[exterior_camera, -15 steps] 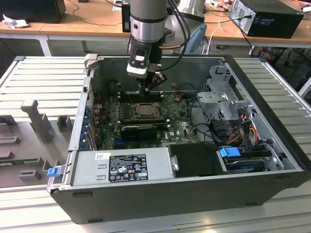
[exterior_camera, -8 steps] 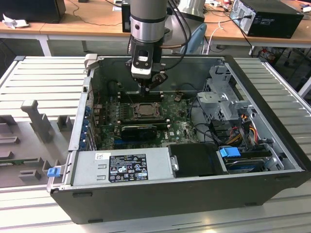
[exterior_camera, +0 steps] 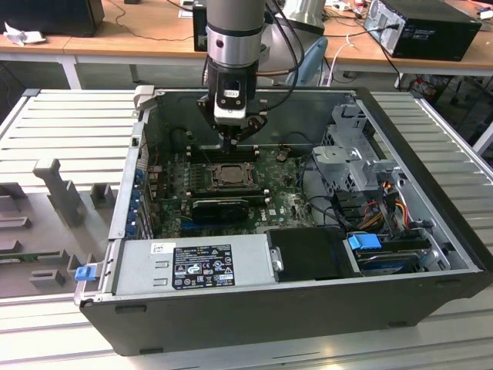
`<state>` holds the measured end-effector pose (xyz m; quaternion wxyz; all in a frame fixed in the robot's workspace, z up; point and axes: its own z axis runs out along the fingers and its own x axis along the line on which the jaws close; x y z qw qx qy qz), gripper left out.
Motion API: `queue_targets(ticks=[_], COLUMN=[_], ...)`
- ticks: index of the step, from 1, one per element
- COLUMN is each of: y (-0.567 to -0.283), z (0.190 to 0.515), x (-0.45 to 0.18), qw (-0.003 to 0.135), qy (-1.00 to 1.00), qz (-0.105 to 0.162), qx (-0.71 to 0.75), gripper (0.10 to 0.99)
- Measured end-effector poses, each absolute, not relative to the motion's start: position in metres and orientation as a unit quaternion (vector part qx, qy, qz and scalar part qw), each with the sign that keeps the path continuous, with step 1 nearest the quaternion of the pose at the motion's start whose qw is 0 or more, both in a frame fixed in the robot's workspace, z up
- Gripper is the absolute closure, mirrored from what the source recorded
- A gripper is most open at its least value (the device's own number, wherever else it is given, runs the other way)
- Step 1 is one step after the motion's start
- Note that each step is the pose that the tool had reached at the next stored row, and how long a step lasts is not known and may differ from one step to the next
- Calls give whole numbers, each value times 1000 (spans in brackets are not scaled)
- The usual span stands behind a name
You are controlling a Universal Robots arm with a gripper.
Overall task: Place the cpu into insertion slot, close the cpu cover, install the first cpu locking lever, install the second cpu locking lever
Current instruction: 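Install the first cpu locking lever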
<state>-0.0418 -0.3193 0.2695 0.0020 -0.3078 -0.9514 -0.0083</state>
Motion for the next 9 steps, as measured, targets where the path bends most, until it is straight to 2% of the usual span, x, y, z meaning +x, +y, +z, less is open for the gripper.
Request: queue_targets(ticks=[9], y=[-319], z=[269], x=[-42], qw=[3], qy=[-967], qz=[-8], qx=[-253], gripper=[980])
